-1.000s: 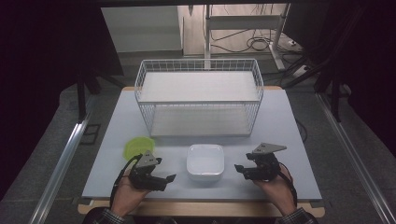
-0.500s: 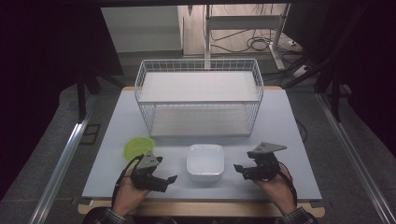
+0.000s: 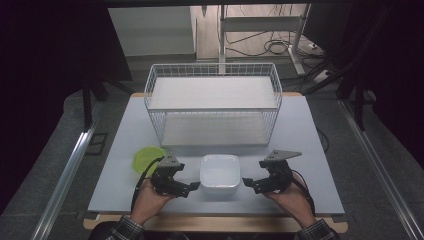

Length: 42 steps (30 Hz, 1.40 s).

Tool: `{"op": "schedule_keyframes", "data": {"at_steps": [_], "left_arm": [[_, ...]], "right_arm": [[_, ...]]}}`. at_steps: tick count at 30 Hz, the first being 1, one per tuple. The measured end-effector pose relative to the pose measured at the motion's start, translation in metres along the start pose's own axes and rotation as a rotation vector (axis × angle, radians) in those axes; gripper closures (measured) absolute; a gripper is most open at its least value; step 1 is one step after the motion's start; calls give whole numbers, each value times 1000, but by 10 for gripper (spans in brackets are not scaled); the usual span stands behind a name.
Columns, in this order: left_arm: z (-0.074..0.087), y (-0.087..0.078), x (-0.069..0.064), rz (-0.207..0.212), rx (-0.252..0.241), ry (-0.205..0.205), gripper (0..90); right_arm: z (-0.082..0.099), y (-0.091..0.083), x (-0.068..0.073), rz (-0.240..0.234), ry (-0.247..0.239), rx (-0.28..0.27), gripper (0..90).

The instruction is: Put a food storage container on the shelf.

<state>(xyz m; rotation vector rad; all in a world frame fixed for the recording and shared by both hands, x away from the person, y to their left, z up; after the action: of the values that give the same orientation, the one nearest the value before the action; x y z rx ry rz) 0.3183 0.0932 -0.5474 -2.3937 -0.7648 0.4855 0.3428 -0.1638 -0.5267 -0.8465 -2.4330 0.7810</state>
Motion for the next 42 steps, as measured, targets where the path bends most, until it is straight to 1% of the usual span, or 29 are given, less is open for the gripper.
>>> {"op": "schedule_keyframes", "data": {"at_steps": [3, 5, 8, 10, 11, 13, 15, 17, 18, 19, 20, 21, 22, 23, 24, 26, 27, 30, 32, 34, 36, 38, 39, 41, 42], "left_arm": [[-6, 6, -2, 5, 3, 10, 78], [-10, 9, -3, 23, -3, -6, 97], [-15, 14, -1, 42, -5, -16, 100], [-19, 20, 0, 79, 3, -42, 100], [-20, 22, 2, 97, 6, -37, 100], [-20, 27, 2, 113, 21, -46, 98], [-21, 32, 3, 147, 31, -64, 87], [-22, 34, 3, 170, 31, -79, 90], [-22, 35, 3, 193, 32, -93, 107], [-22, 35, 3, 193, 32, -93, 137], [-23, 36, 3, 212, 35, -108, 137], [-23, 36, 3, 213, 41, -114, 148], [-22, 35, 3, 213, 44, -123, 158], [-22, 34, 3, 213, 48, -136, 190], [-21, 32, 2, 213, 56, -166, 207], [-20, 29, 1, 215, 64, -180, 247], [-19, 27, -1, 210, 69, -185, 264], [-20, 22, -6, 184, 78, -173, 319], [-19, 18, -8, 168, 74, -163, 376], [-18, 14, -10, 157, 65, -173, 444], [-17, 11, -13, 146, 49, -178, 483], [-15, 7, -17, 120, 50, -178, 514], [-15, 6, -19, 104, 50, -172, 522], [-13, 3, -22, 89, 46, -172, 546], [-12, 2, -23, 86, 42, -178, 559]], "right_arm": [[-3, 4, 6, -29, 17, 25, 90], [-6, 7, 10, -56, 25, 33, 118], [-12, 12, 14, -86, 34, 42, 143], [-13, 17, 15, -100, 48, 58, 157], [-13, 20, 15, -109, 56, 64, 165], [-13, 24, 14, -124, 72, 74, 178], [-13, 30, 12, -141, 87, 90, 201], [-13, 34, 12, -159, 103, 101, 240], [-14, 36, 11, -167, 107, 107, 261], [-14, 36, 11, -167, 107, 107, 261], [-14, 37, 12, -177, 118, 114, 294], [-15, 39, 12, -197, 146, 127, 312], [-16, 39, 11, -195, 153, 133, 329], [-16, 37, 11, -190, 170, 140, 380], [-16, 35, 11, -188, 175, 139, 402], [-15, 32, 12, -178, 185, 144, 441], [-15, 31, 13, -174, 186, 145, 455], [-14, 25, 18, -137, 177, 146, 504], [-13, 21, 21, -118, 174, 142, 540], [-11, 17, 24, -111, 183, 134, 582], [-9, 13, 26, -113, 197, 120, 609], [-7, 11, 29, -103, 202, 112, 632], [-7, 10, 31, -98, 206, 110, 644], [-6, 8, 33, -90, 221, 103, 669], [-6, 7, 34, -91, 228, 100, 679]]}}
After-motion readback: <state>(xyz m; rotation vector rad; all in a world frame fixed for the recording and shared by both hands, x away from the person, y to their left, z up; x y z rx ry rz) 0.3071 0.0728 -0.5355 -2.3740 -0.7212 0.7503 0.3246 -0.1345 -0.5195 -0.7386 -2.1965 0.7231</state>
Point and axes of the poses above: each handheld gripper's, and its own axes: y roughly forward along the jaws, z roughly out of its underside, x roughly to its left, the point moved 7 cm from there along y, roughly forward along the jaws, and after that the axes turned 4 degrees about y, right-handed, at the moved point
